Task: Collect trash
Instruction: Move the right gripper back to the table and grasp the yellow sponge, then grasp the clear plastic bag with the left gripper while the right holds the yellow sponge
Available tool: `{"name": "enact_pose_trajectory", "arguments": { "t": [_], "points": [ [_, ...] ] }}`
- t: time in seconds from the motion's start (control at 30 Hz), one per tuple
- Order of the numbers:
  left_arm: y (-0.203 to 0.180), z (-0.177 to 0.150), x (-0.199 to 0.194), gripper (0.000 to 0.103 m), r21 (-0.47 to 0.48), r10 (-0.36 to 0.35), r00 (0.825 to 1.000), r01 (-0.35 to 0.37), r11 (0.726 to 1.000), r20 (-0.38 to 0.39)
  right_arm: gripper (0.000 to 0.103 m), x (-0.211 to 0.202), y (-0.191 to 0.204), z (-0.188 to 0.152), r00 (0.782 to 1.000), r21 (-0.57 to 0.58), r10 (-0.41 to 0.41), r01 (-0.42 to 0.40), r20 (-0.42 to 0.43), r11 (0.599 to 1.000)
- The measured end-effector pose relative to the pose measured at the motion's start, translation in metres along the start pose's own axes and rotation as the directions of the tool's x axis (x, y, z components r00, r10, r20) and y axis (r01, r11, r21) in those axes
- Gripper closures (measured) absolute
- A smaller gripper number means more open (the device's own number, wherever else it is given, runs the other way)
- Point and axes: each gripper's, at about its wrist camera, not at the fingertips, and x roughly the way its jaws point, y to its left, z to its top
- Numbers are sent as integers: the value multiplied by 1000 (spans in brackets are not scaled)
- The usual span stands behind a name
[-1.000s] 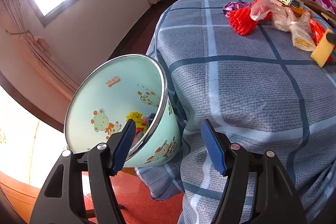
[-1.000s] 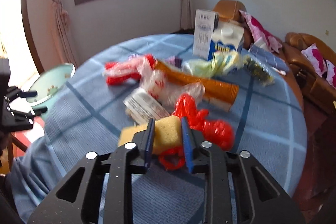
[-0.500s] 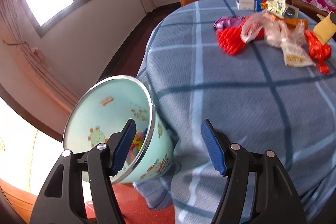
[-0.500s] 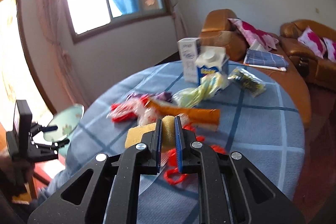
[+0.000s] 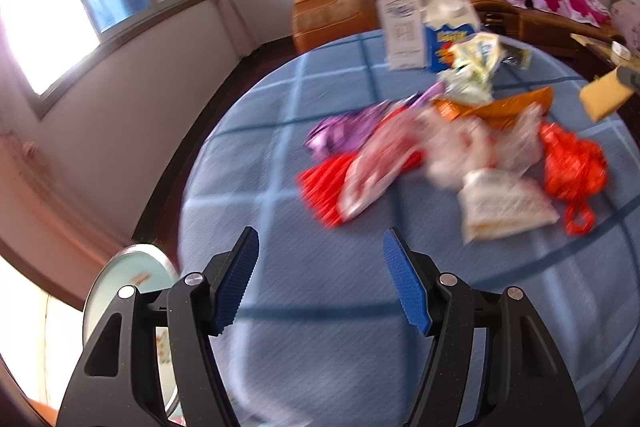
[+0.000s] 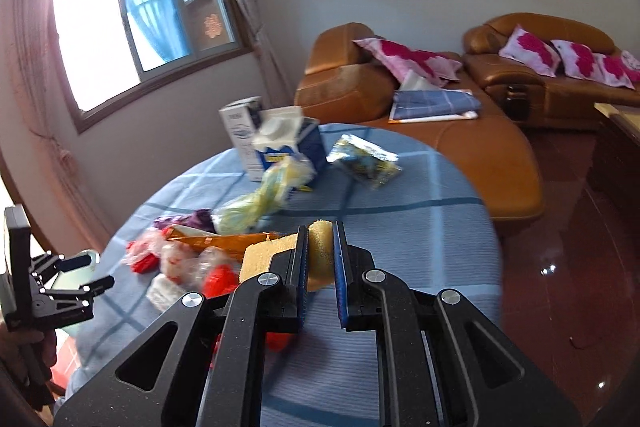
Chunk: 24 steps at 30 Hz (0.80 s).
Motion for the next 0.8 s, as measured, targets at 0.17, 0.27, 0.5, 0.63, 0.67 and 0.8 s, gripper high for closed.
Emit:
{"name": "enact_pose_trajectory", "arguments": {
  "t": [0.17, 0.27, 0.5, 0.63, 0.67, 0.8],
  "points": [
    [-25, 29, 8, 39, 22, -28, 999, 28, 999, 29, 91, 0, -16, -6, 1000, 16, -26, 26, -1, 1000],
    [-37, 40, 15, 39, 36, -43, 999, 42, 998, 33, 91, 3, -23, -11, 999, 28, -36, 36, -6, 999],
    [-58, 49, 39, 86, 44, -137, 991, 137, 990, -12, 91, 9, -26, -19, 999, 27, -33, 33, -25, 999],
    [-62, 47, 34, 103, 61, -154, 988, 154, 986, -8, 91, 8, -24, -19, 999, 21, -24, 24, -23, 999],
    [-60, 47, 30, 103, 62, -146, 989, 146, 987, 0, 91, 8, -23, -18, 1000, 21, -22, 23, -22, 1000],
    [-44, 44, 8, 103, 41, -128, 991, 127, 991, 36, 91, 6, -18, -15, 1000, 17, -15, 15, -14, 1000]
  ]
}}
